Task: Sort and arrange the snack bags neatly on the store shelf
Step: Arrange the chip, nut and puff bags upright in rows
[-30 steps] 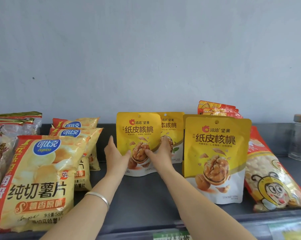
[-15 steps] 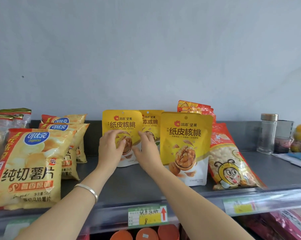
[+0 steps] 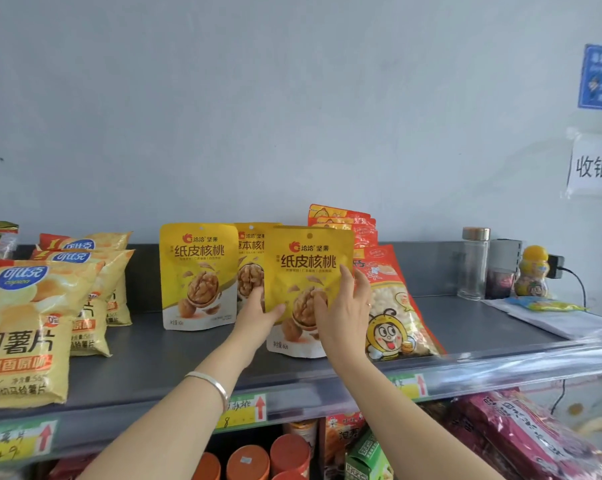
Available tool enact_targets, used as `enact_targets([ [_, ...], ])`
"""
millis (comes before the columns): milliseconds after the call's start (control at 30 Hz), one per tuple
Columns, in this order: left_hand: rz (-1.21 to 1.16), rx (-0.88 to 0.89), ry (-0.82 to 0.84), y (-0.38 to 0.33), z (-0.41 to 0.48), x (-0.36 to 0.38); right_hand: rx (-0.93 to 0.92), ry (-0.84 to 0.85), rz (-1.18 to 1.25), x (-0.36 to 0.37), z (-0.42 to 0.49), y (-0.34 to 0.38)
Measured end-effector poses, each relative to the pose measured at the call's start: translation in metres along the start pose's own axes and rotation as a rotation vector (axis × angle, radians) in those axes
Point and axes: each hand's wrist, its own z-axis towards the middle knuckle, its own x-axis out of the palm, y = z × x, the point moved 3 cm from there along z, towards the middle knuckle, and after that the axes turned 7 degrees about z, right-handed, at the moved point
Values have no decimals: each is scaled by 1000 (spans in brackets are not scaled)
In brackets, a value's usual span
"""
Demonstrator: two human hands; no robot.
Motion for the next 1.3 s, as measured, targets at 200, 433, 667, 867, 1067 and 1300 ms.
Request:
enact_targets([
  [200, -43, -52, -57, 11, -6, -6, 117, 56, 195, 2, 0, -9],
  [433, 23, -140, -311, 48, -3, -80, 18, 169, -106, 54, -4, 25],
  [667, 111, -185, -467, 78, 17, -136, 18, 177, -285, 92, 2, 41],
  [867, 131, -210, -492, 85, 31, -143, 129, 75, -163, 100, 14, 34],
  [1067, 95, -205, -484, 88, 37, -143, 390, 186, -43, 106, 27, 6],
  [1300, -87, -212, -565, 81, 28, -142, 562, 92, 254, 98, 27, -7],
])
